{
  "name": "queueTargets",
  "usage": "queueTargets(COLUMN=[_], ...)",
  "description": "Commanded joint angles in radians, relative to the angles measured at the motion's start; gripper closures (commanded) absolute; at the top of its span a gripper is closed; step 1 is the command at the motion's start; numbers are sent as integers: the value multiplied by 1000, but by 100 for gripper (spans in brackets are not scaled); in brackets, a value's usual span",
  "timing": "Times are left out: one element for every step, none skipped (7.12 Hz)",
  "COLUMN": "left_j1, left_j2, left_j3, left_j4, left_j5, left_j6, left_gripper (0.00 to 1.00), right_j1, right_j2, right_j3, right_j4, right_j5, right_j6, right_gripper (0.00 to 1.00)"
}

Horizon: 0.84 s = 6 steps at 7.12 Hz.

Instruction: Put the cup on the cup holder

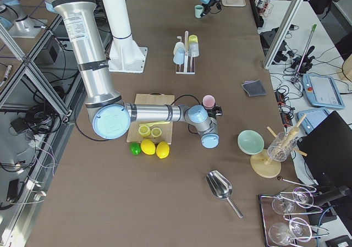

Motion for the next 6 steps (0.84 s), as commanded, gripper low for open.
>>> queueTargets(left_j1=[5,5,5,8,20,21], left_j2=[3,3,5,28,46,46], left_j3=[-1,-4,-25,-62,-94,-95], left_j4=[0,2,32,53,60,61], left_j5=[0,0,0,0,0,0], left_j6=[0,0,2,2,2,2], left_gripper=[6,7,10,12,17,29], right_j1=[2,5,13,28,28,33], right_j2=[20,23,33,48,62,83], right_j3=[26,28,29,31,29,28], right_j4=[-10,-29,-50,-70,-70,-78], right_j5=[-17,-23,-46,-58,-61,-69], right_j6=[-184,-313,-478,-590,-681,-811], right_gripper=[58,58,58,58,53,54])
